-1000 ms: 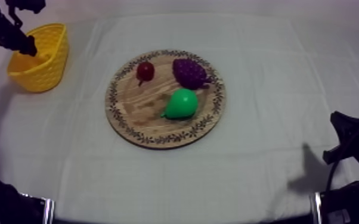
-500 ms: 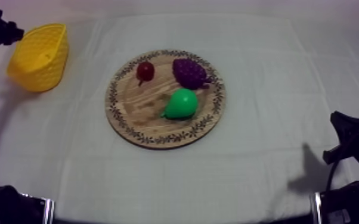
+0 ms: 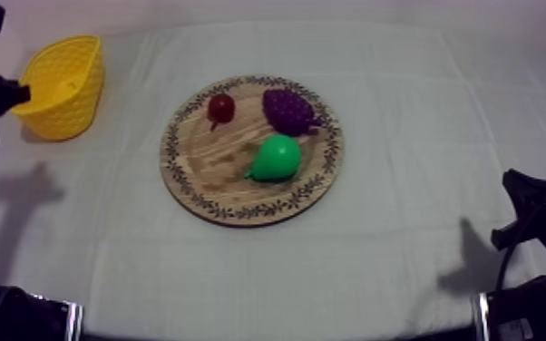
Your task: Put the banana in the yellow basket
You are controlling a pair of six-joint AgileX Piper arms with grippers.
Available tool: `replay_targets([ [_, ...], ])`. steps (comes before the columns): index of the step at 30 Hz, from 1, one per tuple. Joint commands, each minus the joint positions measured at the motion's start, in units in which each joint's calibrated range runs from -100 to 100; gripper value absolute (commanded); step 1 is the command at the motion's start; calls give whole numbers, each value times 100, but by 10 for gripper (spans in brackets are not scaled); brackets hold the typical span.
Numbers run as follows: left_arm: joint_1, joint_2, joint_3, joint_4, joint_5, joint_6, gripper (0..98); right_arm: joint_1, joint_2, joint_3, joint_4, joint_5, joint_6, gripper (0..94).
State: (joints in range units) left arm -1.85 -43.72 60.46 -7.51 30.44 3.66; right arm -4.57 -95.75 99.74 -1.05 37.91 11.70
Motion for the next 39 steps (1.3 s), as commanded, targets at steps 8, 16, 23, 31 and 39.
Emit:
replay_targets([
  [8, 210, -2360, 2127, -425, -168, 927, 1, -3, -1, 4, 0, 0, -1, 4],
  [16, 157, -3730, 3171, -394, 585, 1137, 0, -3, -1, 4, 0, 0, -1, 4],
  [23, 32, -4701, 3524, 35, 959, 423, 0, -3, -1, 4, 0, 0, -2, 4],
  [31, -72, -5490, 3549, 307, 1316, 322, 0, -3, -1, 4, 0, 0, -1, 4],
  [39, -93, -5604, 3762, 469, 741, 431, 19, -3, -1, 4, 0, 0, -2, 4],
])
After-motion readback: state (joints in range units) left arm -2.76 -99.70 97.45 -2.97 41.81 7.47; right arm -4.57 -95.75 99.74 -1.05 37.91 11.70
